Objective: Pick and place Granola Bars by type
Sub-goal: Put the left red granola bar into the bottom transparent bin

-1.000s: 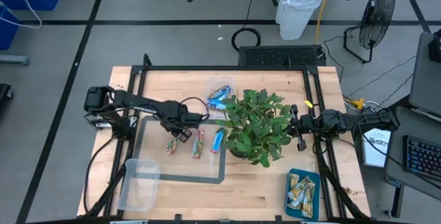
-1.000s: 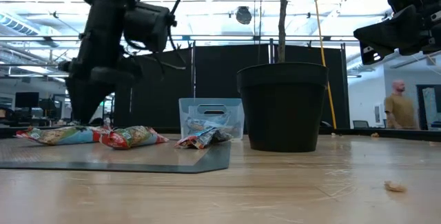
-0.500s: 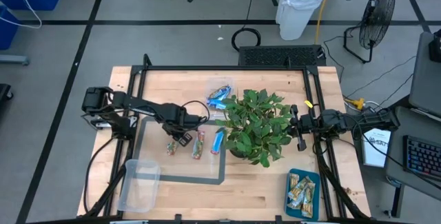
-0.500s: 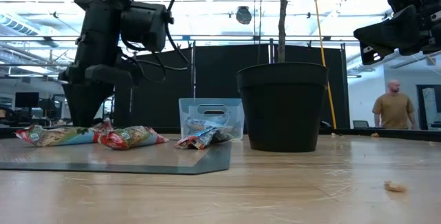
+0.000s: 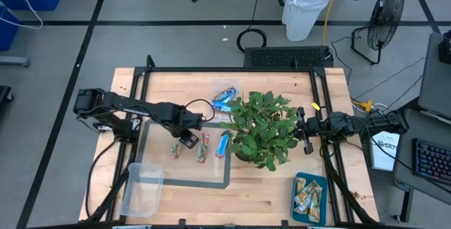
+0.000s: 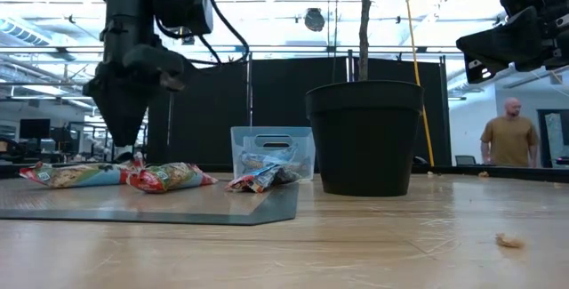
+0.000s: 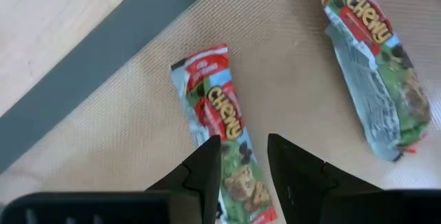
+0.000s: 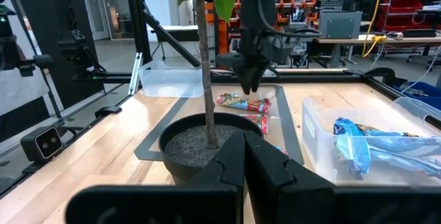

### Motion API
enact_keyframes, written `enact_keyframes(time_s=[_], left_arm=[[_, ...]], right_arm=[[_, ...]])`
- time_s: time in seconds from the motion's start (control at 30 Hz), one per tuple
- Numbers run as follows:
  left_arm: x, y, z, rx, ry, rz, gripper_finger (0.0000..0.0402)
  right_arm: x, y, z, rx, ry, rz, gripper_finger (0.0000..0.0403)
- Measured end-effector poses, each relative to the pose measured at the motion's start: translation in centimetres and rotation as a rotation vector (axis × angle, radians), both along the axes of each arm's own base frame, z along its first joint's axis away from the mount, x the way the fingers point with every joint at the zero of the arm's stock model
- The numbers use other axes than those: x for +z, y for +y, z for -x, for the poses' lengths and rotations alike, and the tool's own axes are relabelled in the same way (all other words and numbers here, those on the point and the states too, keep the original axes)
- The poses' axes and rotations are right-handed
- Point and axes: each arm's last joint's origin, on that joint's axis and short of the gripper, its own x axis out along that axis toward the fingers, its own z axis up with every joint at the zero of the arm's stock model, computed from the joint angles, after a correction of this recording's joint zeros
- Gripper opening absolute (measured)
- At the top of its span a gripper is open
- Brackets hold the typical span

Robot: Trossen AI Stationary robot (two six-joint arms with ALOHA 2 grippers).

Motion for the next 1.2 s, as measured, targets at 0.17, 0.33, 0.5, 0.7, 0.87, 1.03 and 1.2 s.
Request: enact_keyframes(time_s=[0.17, 0.33, 0.5, 0.7, 0.87, 1.03, 1.2], left_arm=[[-1.0, 0.0, -0.4, 0.014, 0.041, -0.007, 0.0127], [-2.4, 0.0, -0.8, 0.018, 0.092, -0.007, 0.0127], [-3.2, 0.0, -1.0, 0.029, 0.129, -0.018, 0.0127], [-3.6, 0.1, -1.1, 0.038, 0.140, -0.058, 0.0126], [-3.3, 0.1, -1.2, 0.017, 0.113, -0.081, 0.0076], [-3.3, 0.0, -1.4, -0.020, 0.089, -0.113, 0.0014], [-2.5, 0.0, -1.8, -0.062, 0.046, -0.210, 0.0006]], right_arm=[[0.0, 0.0, 0.0, 0.000, 0.000, 0.000, 0.0000], [0.0, 0.0, 0.0, 0.000, 0.000, 0.000, 0.0000], [0.0, 0.0, 0.0, 0.000, 0.000, 0.000, 0.0000], [0.0, 0.0, 0.0, 0.001, 0.000, 0.000, 0.0000], [0.0, 0.0, 0.0, 0.001, 0.000, 0.000, 0.0000], [0.0, 0.0, 0.0, 0.000, 0.000, 0.000, 0.0000], [0.0, 0.0, 0.0, 0.000, 0.000, 0.000, 0.0000]])
